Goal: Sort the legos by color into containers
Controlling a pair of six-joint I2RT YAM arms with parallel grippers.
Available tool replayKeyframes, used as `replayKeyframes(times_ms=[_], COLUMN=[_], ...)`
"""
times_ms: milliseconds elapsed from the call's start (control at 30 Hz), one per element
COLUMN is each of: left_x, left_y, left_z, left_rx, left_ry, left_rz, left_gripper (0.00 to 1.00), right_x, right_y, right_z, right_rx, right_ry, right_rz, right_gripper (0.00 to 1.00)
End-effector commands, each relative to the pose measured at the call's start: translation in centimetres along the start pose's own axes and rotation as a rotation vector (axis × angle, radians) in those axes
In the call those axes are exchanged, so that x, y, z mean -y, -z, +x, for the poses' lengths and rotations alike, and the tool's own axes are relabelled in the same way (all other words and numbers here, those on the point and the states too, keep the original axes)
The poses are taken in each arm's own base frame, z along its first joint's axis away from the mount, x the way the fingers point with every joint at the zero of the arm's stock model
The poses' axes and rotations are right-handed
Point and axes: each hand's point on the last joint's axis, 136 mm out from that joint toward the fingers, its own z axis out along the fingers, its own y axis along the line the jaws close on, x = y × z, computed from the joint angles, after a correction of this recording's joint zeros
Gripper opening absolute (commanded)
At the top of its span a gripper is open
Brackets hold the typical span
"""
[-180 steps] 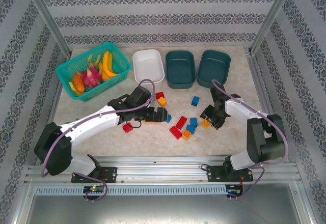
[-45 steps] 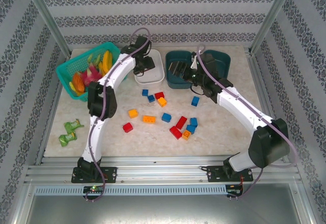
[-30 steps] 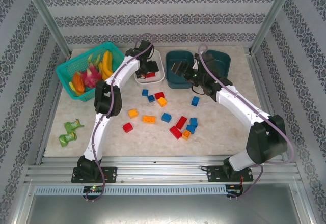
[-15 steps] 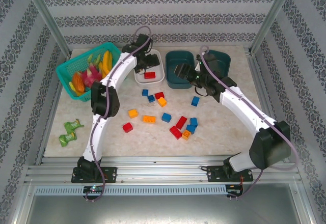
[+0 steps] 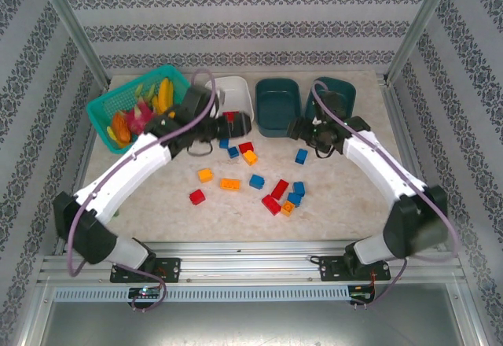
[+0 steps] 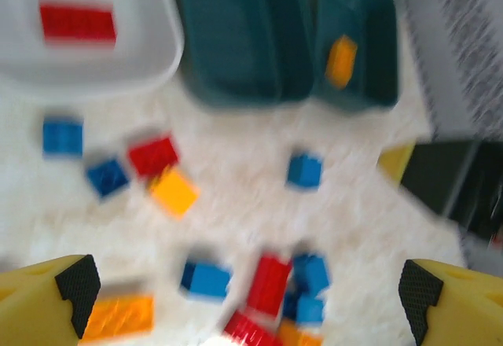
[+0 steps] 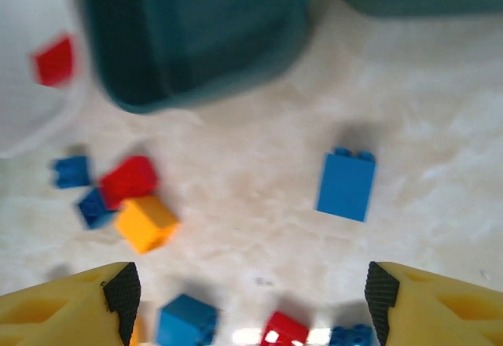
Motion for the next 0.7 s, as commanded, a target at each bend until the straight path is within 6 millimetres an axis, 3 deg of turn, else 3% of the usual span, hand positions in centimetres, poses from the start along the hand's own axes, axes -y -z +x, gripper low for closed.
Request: replayKeyframes(times_ms=[0, 133, 267, 600, 667], left_x=[-1.0, -2.9, -4.1, -4.2, -4.0], left_y=[-0.2, -0.4, -0.8, -1.1, -1.2], left_z=[2.5, 6.0, 7.9, 8.1, 8.0], left_rx=[0.036, 0.020, 0.023, 0.037, 0.035], left_ry=[0.021, 0.049, 0.075, 0.096, 0.096], left_rz=[0.027, 0.038, 0.058, 0.076, 0.078], left_gripper=[1.00, 1.00, 1.00, 1.00, 1.00], right_x=[2.5, 4.1, 4.9, 5.7, 5.9], right_y=[-2.8, -6.1, -8.2, -10.9, -11.2], right_z=[2.0, 1.9, 1.5, 1.2, 1.2], right_rx=[-0.110, -0.162, -0.191, -0.209, -0.212], right_ry=[-0.032, -0.040, -0.040, -0.059, -0.061], right_rz=[0.052, 0.103, 0.142, 0.167, 0.176], right_gripper=[0.76, 0.74, 0.71, 0.56, 0.49])
